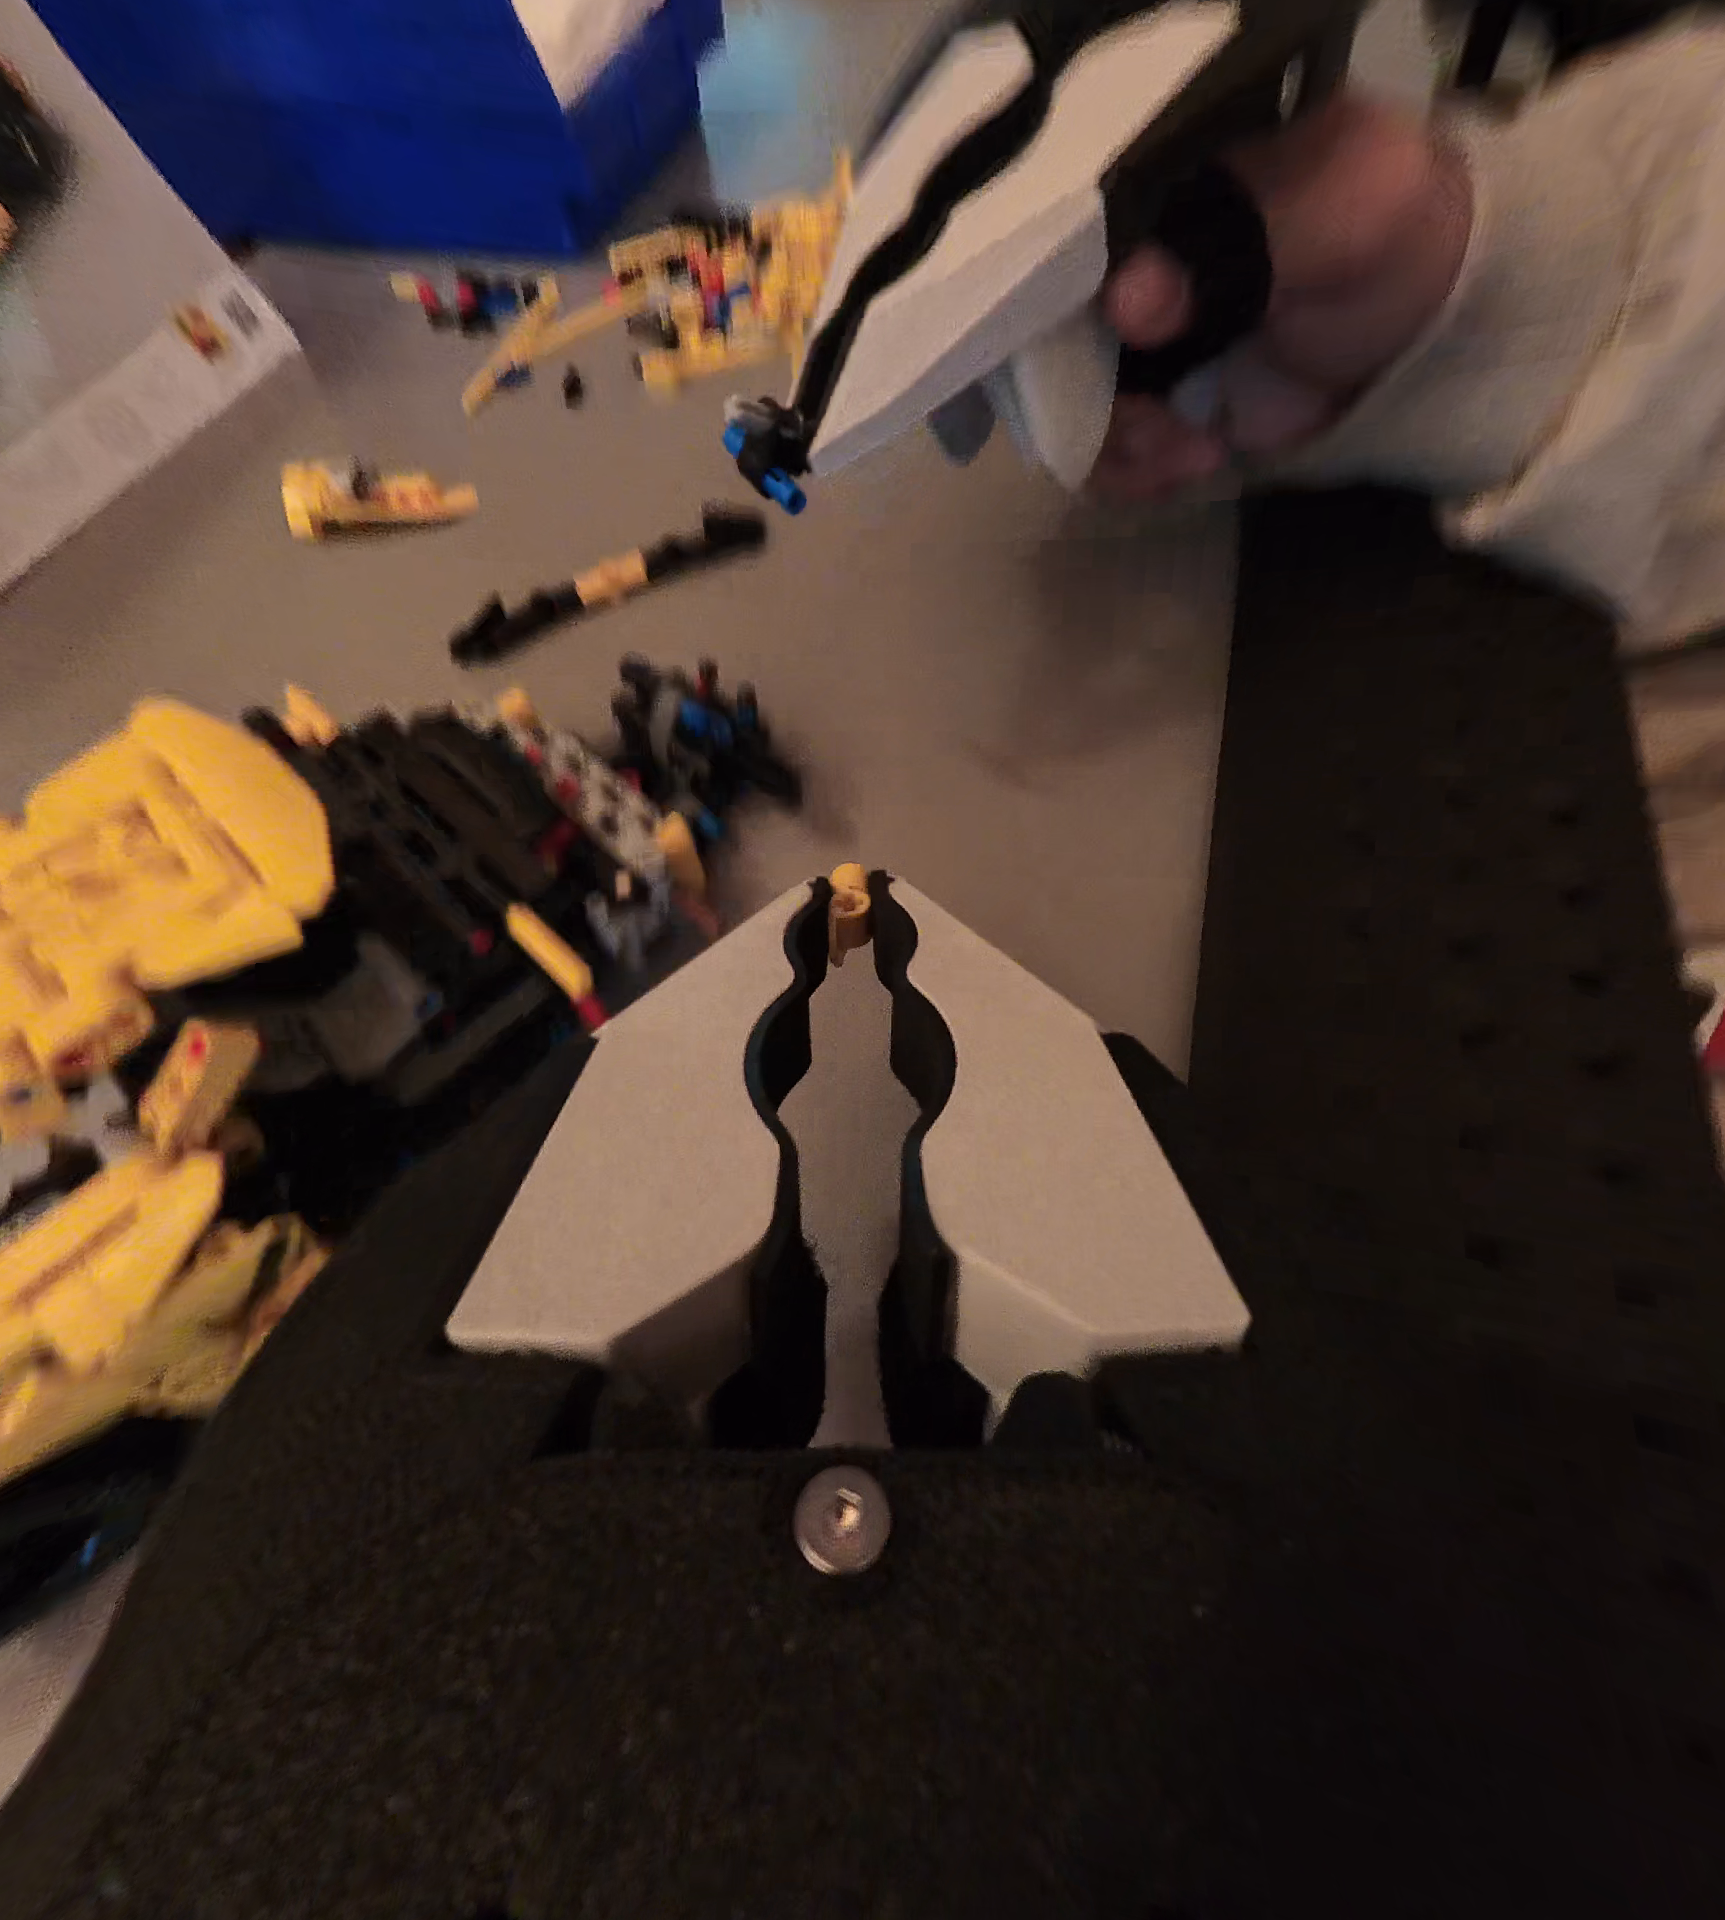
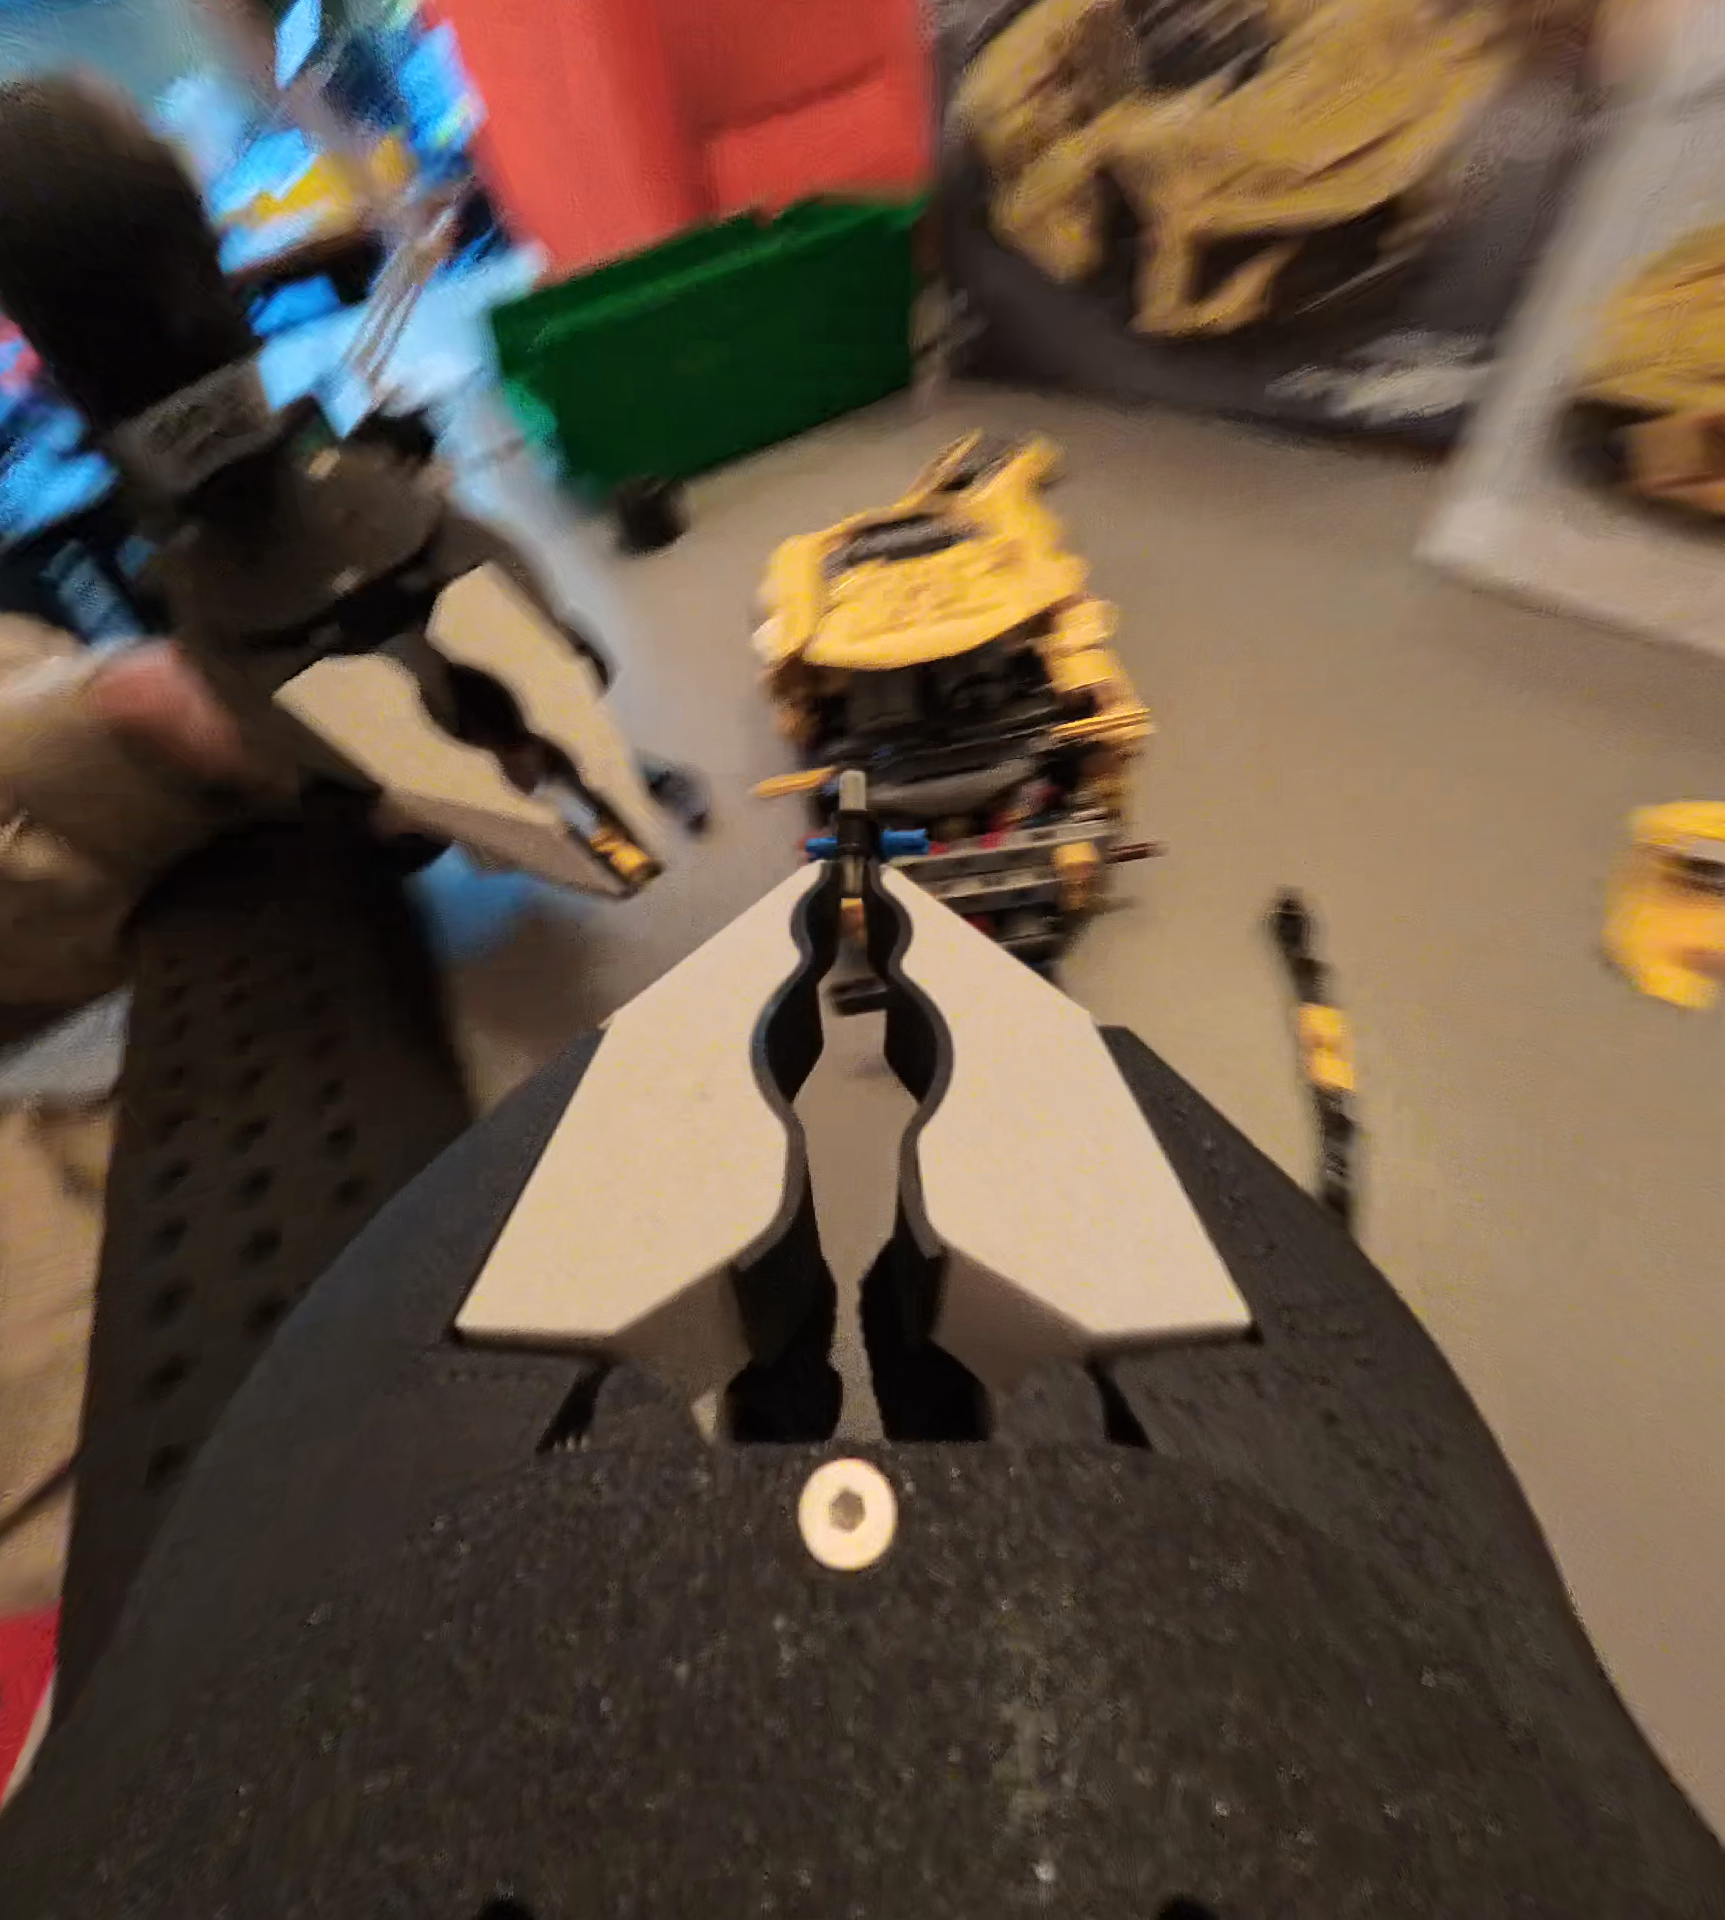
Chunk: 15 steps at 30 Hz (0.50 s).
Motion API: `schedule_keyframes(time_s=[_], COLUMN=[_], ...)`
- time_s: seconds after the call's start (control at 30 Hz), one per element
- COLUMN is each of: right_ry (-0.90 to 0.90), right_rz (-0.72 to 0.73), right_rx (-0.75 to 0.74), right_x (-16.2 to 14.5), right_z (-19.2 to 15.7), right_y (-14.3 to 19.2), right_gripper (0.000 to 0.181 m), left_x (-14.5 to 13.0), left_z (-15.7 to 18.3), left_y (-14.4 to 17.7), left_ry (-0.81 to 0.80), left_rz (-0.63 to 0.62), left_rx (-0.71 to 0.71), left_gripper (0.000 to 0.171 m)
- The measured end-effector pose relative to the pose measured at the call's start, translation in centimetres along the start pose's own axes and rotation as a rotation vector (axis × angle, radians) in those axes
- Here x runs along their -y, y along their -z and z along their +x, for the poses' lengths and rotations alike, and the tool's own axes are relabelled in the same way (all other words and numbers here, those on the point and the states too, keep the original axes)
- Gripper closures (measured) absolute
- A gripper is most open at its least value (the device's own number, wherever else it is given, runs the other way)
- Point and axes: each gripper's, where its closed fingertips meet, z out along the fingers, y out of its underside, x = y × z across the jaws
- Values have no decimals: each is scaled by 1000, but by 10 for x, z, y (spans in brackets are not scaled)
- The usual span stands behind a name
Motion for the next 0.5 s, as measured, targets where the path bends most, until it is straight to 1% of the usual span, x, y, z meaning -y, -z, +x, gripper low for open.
schedule_keyframes(time_s=[0.07, 0.1, 0.13, 0.17, 0.23, 0.27, 0.33, 0.4, 0.43, 0.47, 0.5], right_ry=[-111, -152, -176, -186, -183, -174, -150, -145, -150, -155, -159], right_rz=[180, 272, 347, 400, 496, 536, 588, 588, 584, 585, 581], right_rx=[-163, -232, -304, -365, -482, -503, -525, -518, -490, -464, -451], right_x=[17, 23, 25, 23, 19, 19, 21, 20, 19, 19, 18], right_z=[20, 25, 27, 27, 25, 21, 13, 11, 9, 6, 5], right_y=[40, 64, 88, 109, 144, 157, 173, 179, 179, 179, 179], right_gripper=[179, 179, 179, 179, 179, 179, 179, 179, 179, 179, 179], left_x=[39, 57, 69, 77, 90, 97, 106, 105, 103, 101, 101], left_z=[-6, -11, -17, -21, -25, -23, -11, -11, -9, -9, -13], left_y=[-15, -30, -49, -73, -129, -159, -212, -251, -263, -270, -273], left_ry=[72, 113, 153, 183, 219, 233, 250, 195, 177, 159, 142], left_rz=[88, 94, 59, -10, -123, -167, -257, -332, -353, -365, -350], left_rx=[-7, -2, 2, -12, -60, -115, -235, -250, -261, -256, -225], left_gripper=[165, 165, 165, 165, 165, 165, 165, 164, 159, 150, 137])
